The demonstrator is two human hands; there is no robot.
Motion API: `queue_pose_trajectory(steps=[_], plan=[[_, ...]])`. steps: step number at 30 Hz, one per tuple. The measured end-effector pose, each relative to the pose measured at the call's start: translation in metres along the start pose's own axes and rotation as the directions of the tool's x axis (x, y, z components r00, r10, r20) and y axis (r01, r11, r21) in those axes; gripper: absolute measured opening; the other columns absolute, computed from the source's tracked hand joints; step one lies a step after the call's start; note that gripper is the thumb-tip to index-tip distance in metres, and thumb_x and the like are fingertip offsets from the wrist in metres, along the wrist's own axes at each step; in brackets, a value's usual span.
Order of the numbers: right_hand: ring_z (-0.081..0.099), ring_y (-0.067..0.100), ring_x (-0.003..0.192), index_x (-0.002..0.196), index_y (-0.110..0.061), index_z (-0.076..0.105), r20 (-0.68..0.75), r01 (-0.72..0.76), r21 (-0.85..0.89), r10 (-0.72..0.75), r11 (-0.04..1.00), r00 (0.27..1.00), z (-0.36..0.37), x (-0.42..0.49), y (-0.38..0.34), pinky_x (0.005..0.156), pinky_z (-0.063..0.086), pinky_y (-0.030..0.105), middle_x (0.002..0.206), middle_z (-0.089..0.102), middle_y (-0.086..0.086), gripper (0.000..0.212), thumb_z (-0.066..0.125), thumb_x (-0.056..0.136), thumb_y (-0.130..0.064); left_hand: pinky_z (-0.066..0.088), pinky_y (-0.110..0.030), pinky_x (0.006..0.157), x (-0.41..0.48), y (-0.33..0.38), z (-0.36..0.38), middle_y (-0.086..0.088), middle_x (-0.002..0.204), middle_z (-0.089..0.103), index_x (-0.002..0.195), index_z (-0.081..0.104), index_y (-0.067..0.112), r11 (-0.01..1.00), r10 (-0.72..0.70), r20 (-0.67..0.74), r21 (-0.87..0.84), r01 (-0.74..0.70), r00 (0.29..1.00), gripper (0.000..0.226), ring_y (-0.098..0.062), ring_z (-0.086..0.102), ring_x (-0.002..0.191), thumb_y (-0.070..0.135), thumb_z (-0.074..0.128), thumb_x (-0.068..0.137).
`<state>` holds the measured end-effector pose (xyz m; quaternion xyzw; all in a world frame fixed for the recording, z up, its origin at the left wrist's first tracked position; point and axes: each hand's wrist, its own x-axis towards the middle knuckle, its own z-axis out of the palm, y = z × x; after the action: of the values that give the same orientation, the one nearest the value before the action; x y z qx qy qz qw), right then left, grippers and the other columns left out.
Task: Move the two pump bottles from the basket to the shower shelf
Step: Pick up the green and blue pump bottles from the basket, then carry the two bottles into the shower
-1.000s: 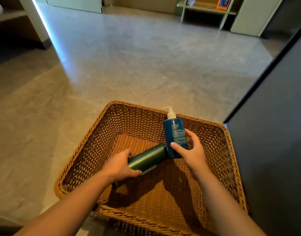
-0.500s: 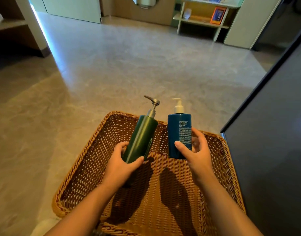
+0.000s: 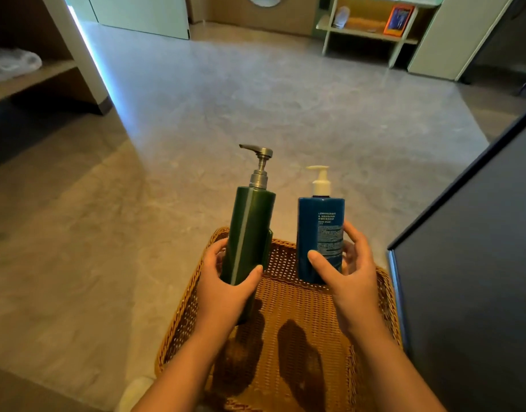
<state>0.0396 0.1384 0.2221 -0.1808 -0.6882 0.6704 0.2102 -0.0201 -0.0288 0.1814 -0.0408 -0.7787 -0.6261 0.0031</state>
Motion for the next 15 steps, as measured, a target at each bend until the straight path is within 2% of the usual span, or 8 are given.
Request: queue_pose_trajectory(steps=[2,4,6,8,10,15], plan=[[0.057,0.008,0.104,0.114,-0.050,0.041,0.006,-0.006,0.006,0.006,1.000,1.000,0.005,-0.007,-0.040,0.078,0.054,0.027,0.120,0.053,-0.002,0.063,0.072,0.063,-0.031,0.041,0.001,0.055,-0.006,0.038,-0.011,0.025,0.096,0.050,0.097,0.036,0.062,1.000,-0.022,-0.014,0.004,0.022,1.000,0.065,0.022,0.050,0.081,0.029,0.079,0.061],[0.057,-0.003,0.098,0.112,-0.050,0.041,0.001,-0.008,0.030,0.008,1.000,1.000,0.010,-0.013,-0.083,0.071,0.054,0.017,0.115,0.054,-0.008,0.062,0.070,0.059,-0.035,0.042,0.000,0.054,-0.011,0.078,-0.022,0.024,0.096,0.050,0.097,0.038,0.061,0.999,-0.043,-0.021,-0.003,0.043,0.999,0.065,0.021,0.051,0.080,0.028,0.080,0.061],[0.057,-0.007,0.095,0.113,-0.047,0.042,-0.017,-0.017,0.052,0.018,0.998,1.000,0.014,-0.018,-0.124,0.068,0.052,0.013,0.112,0.053,-0.012,0.063,0.069,0.058,-0.036,0.042,0.000,0.054,-0.014,0.117,-0.034,0.022,0.096,0.051,0.097,0.038,0.060,0.998,-0.054,-0.026,-0.015,0.054,0.998,0.064,0.020,0.051,0.081,0.026,0.080,0.061],[0.057,-0.006,0.097,0.113,-0.048,0.042,-0.041,-0.030,0.079,0.033,0.996,0.999,0.016,-0.024,-0.164,0.068,0.053,0.015,0.111,0.054,-0.013,0.064,0.070,0.057,-0.036,0.044,-0.001,0.055,-0.016,0.157,-0.046,0.021,0.097,0.052,0.096,0.039,0.059,0.998,-0.064,-0.025,-0.024,0.063,0.998,0.063,0.016,0.054,0.082,0.026,0.080,0.061],[0.058,0.000,0.099,0.110,-0.053,0.044,-0.066,-0.052,0.112,0.060,0.992,0.996,0.017,-0.028,-0.205,0.069,0.055,0.019,0.113,0.054,-0.012,0.062,0.071,0.056,-0.037,0.045,-0.002,0.053,-0.018,0.198,-0.057,0.022,0.097,0.051,0.096,0.038,0.059,0.996,-0.082,-0.025,-0.037,0.081,0.996,0.062,0.006,0.057,0.082,0.027,0.079,0.061],[0.057,0.013,0.104,0.105,-0.055,0.044,-0.103,-0.063,0.159,0.080,0.985,0.992,0.021,-0.037,-0.320,0.070,0.056,0.021,0.115,0.054,-0.009,0.059,0.071,0.055,-0.038,0.048,-0.009,0.047,-0.021,0.309,-0.089,0.021,0.096,0.049,0.106,0.036,0.047,0.994,-0.100,-0.040,-0.055,0.097,0.994,0.060,-0.007,0.057,0.084,0.032,0.077,0.064]])
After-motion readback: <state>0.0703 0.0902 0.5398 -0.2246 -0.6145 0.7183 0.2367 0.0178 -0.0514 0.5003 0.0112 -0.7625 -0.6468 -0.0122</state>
